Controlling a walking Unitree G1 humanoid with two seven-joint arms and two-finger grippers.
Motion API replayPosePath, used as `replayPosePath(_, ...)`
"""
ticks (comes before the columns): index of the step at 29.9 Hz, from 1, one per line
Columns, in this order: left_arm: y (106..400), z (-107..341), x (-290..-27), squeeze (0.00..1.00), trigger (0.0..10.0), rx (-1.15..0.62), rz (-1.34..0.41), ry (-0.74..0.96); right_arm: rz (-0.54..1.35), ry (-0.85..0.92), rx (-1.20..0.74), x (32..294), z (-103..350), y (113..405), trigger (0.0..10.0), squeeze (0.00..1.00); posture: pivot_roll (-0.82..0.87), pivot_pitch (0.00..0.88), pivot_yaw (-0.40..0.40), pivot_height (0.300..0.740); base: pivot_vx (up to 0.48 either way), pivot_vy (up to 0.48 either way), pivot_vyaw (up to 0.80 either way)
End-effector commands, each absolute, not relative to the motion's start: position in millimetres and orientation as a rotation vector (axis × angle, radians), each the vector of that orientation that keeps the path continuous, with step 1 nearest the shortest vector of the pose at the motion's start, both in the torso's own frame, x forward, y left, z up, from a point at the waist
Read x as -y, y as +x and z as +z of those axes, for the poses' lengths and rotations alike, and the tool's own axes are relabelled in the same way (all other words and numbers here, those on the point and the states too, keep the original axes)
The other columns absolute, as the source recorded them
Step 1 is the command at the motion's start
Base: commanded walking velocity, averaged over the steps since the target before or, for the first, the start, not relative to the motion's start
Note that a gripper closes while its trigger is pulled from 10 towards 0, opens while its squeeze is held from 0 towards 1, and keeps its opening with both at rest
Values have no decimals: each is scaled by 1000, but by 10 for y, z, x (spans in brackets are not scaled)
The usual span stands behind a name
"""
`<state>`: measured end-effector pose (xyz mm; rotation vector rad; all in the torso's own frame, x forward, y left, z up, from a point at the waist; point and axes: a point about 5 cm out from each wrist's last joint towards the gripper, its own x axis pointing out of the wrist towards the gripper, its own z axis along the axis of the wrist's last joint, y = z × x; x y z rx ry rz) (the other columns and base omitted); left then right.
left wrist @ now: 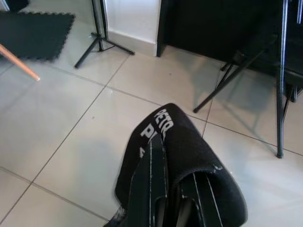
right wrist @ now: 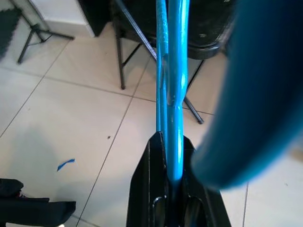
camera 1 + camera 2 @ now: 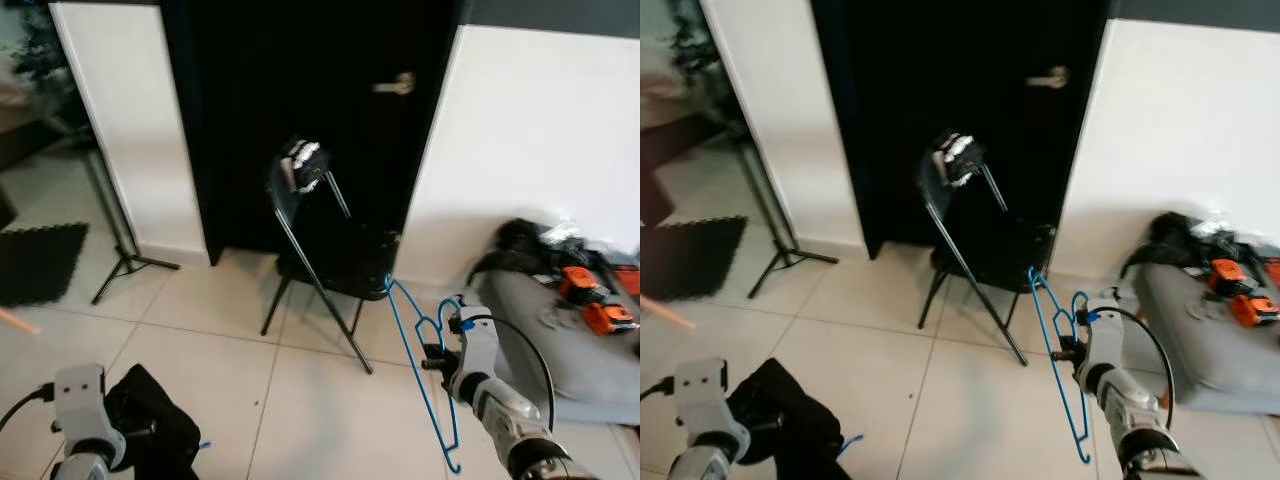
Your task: Hang hanger
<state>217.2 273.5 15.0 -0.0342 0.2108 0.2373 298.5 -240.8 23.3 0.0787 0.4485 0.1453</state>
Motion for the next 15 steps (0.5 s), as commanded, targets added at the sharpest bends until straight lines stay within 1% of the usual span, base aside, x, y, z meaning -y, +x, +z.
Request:
replayPosePath(1,2172,160,-2734,0,10000,-201,230,-28,155,82,-451,2395,237,2993,10000,0,26,0,-93,740,0,0,725)
replayPosePath(11,2164,177,-2750,0,10000,-183,239,-40,221,71,-452,2348,251,3006,10000,0,39,0,-106,740,0,0,727)
replayPosePath(15,2158,176,-2755,0,10000,-184,232,-35,293,62,-454,2291,249,3000,10000,0,41,0,-99,740,0,0,730)
